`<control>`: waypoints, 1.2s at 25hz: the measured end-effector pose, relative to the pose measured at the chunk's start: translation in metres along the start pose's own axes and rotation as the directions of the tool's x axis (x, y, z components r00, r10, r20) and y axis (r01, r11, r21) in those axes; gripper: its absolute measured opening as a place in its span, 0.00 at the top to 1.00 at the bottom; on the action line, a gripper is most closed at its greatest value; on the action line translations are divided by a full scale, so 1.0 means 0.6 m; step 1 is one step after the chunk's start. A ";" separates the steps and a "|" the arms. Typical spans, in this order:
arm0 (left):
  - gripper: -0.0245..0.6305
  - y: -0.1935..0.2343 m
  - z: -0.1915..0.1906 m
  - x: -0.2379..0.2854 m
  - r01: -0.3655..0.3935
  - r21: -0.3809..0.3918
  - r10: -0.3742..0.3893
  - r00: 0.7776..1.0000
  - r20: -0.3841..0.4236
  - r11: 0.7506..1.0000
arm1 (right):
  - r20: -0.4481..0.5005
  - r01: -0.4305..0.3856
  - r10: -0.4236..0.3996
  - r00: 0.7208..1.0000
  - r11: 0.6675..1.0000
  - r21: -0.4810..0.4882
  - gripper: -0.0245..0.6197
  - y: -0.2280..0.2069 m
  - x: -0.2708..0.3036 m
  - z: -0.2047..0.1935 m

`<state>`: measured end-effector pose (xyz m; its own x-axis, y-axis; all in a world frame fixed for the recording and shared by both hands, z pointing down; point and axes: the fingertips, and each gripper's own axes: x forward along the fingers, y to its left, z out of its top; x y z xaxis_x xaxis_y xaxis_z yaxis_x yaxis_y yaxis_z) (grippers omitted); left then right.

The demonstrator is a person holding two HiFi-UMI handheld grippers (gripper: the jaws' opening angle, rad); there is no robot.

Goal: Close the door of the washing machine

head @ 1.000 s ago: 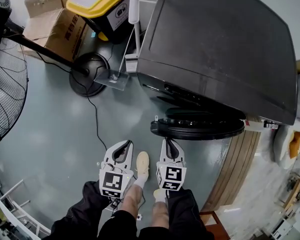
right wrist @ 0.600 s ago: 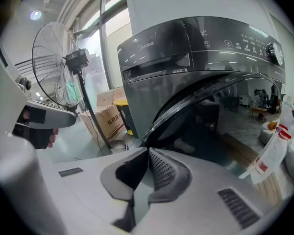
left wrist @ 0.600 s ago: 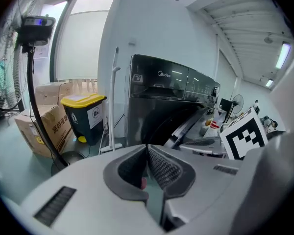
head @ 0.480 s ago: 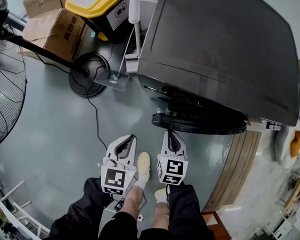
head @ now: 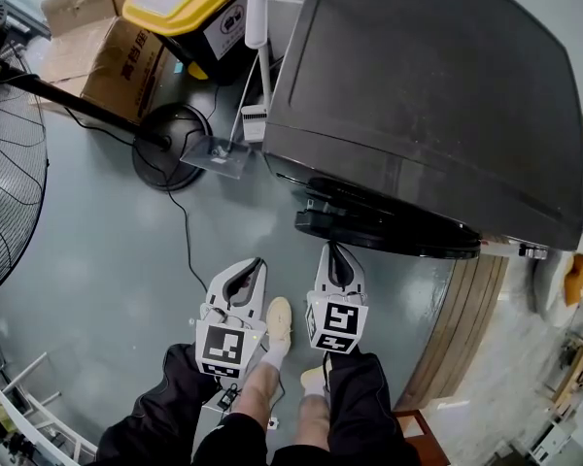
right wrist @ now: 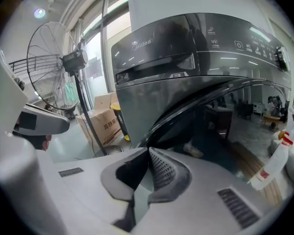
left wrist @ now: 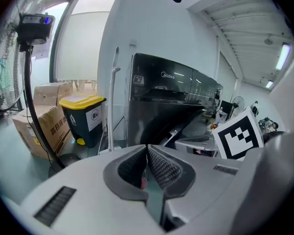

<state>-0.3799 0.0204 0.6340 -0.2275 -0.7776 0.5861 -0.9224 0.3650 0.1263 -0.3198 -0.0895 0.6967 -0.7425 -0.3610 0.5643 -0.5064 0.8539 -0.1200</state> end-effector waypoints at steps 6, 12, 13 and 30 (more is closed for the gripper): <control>0.92 0.008 0.014 0.013 -0.001 -0.003 0.001 1.000 0.004 1.000 | 0.002 0.020 -0.020 1.000 1.000 0.023 0.94 -0.009 0.022 0.017; 0.92 0.021 0.022 0.026 -0.011 -0.008 0.011 1.000 0.002 1.000 | 0.006 0.033 -0.033 0.999 0.999 0.005 0.94 -0.015 0.034 0.027; 0.92 0.023 0.022 0.029 -0.012 -0.010 0.012 1.000 0.001 1.000 | 0.008 0.036 -0.036 0.999 0.999 -0.004 0.94 -0.015 0.035 0.028; 0.92 0.028 0.010 0.032 -0.038 -0.018 0.038 0.999 -0.017 0.999 | 0.009 0.014 -0.013 1.000 0.999 -0.031 0.94 -0.013 0.052 0.026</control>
<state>-0.4015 0.0085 0.6428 -0.2567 -0.7542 0.6044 -0.9072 0.4037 0.1185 -0.3458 -0.1131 0.7026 -0.7396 -0.3758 0.5584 -0.5025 0.8602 -0.0866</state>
